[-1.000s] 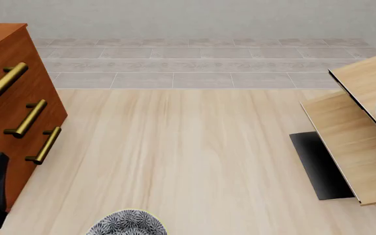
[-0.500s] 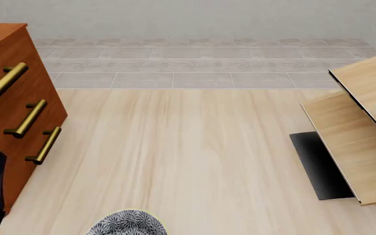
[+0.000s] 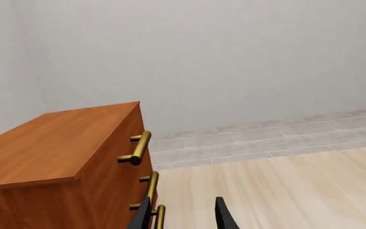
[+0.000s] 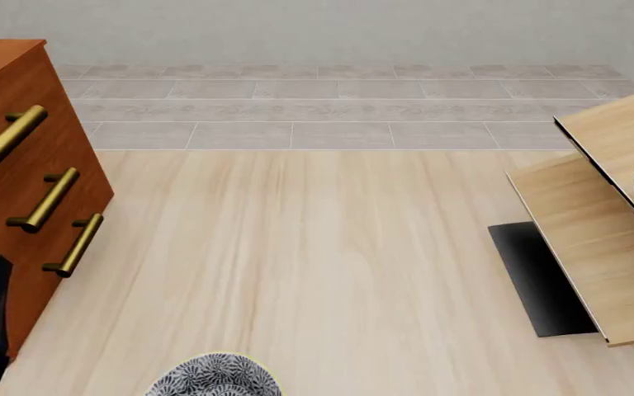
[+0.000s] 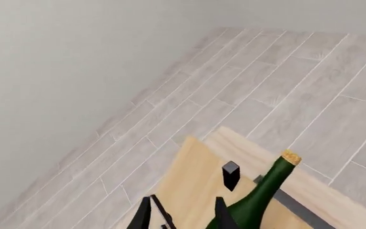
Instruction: Put the wine bottle on the wine rack.
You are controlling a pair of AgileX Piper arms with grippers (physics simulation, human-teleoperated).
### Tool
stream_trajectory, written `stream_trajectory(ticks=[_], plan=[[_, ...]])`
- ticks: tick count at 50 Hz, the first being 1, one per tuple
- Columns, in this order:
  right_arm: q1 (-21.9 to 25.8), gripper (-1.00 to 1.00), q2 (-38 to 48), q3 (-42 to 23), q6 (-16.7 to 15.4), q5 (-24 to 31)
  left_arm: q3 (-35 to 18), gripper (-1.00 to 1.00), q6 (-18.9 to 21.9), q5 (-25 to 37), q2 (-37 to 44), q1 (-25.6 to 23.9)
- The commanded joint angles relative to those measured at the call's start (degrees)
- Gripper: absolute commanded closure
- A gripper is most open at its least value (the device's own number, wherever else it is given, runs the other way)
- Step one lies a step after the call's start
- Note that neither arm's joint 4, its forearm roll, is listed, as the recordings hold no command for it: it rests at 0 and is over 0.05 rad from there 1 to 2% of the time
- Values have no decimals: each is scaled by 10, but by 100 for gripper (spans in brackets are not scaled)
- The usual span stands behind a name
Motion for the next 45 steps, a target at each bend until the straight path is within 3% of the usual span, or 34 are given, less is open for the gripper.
stream_trajectory(ticks=[1, 12, 19, 29, 34, 37, 45], plan=[[51, -100, -30, 12, -33, -12, -1, -100, 0, 1, 0, 0], [94, -100, -69, 20, -63, -23, -2, -100, -2, 1, 0, -2], [150, -100, -103, 40, -80, -35, -1, -100, -2, -1, 0, -2], [222, -100, -167, 73, -148, -53, 1, -100, -1, -3, 0, -1], [247, -100, -193, 93, -173, -61, 1, -100, 0, -3, 0, -1], [254, -100, -197, 99, -171, -60, 2, -100, 1, -3, 0, -1], [305, -100, -253, 136, -234, -69, -4, -100, 1, 4, 0, -3]])
